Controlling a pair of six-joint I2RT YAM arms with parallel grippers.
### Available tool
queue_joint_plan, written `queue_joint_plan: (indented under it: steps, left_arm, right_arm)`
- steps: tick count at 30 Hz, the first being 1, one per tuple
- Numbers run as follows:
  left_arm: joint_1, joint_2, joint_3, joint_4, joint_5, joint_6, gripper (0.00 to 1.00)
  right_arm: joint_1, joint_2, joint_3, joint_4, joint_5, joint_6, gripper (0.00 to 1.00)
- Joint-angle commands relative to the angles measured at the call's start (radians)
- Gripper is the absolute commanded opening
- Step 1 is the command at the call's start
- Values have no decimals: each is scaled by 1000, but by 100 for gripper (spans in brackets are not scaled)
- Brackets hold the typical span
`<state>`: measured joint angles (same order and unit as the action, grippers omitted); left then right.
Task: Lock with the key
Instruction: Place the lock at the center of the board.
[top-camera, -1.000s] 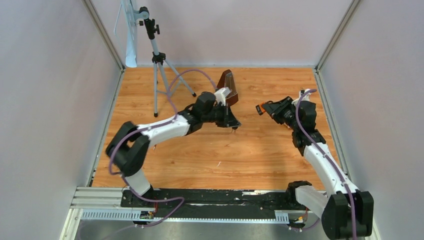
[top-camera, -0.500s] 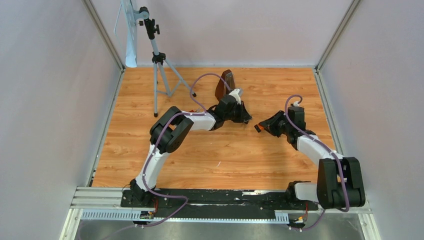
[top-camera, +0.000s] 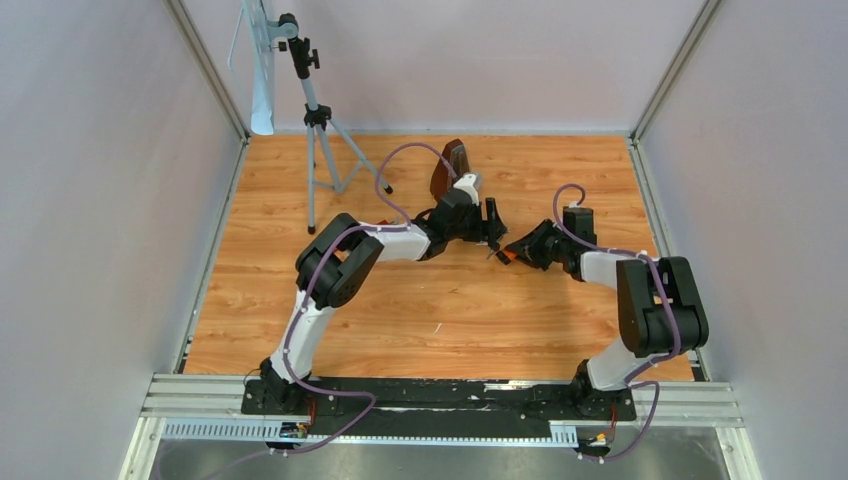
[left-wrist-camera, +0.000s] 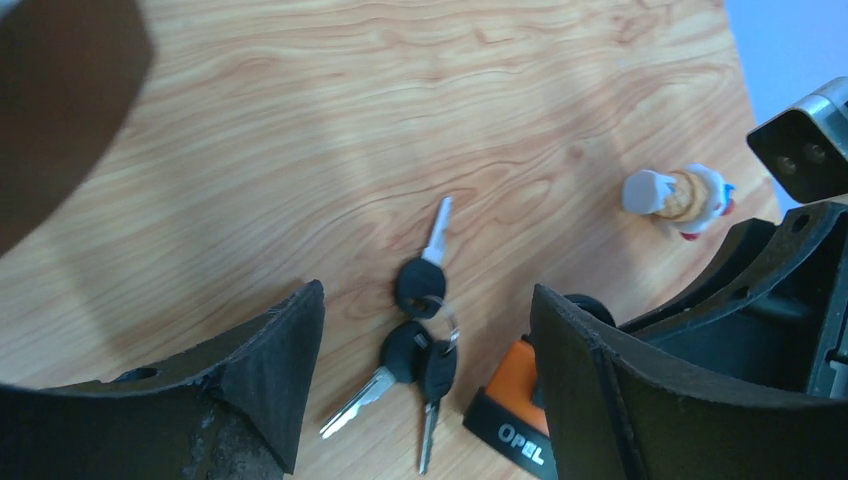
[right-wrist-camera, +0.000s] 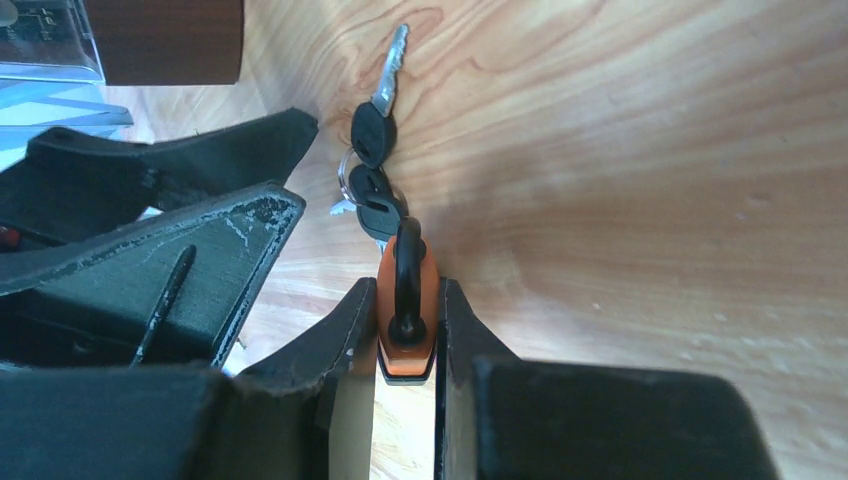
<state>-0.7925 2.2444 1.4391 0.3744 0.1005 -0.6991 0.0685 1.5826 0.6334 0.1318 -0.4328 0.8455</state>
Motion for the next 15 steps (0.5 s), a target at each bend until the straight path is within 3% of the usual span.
queue_joint_plan:
  steps: [1,3,6,8,10,15]
  left_arm:
    - [-5,-126,-44,-100,-155,30,81]
    - [-5,-171,-83,-121,-207,24,81]
    - [-5,-247,-173,-145,-276,20,82]
    - [-5,-318,-234,-158,-296,18,82]
    - [-5,-414,-291,-179,-314,16,83]
    - [-5,-592,-414,-350,-374,3,85]
  right_arm:
    - [2,65,51,70,-30,16,12]
    - [2,78,60,47,-20,13,29]
    - [2,39,57,-19,61,-2,62]
    - [3,-6,69,-83,124,-29,75]
    - [5,-39,100,-167,182,-63,82]
    - [27,-96,152,-261,292,-85,86]
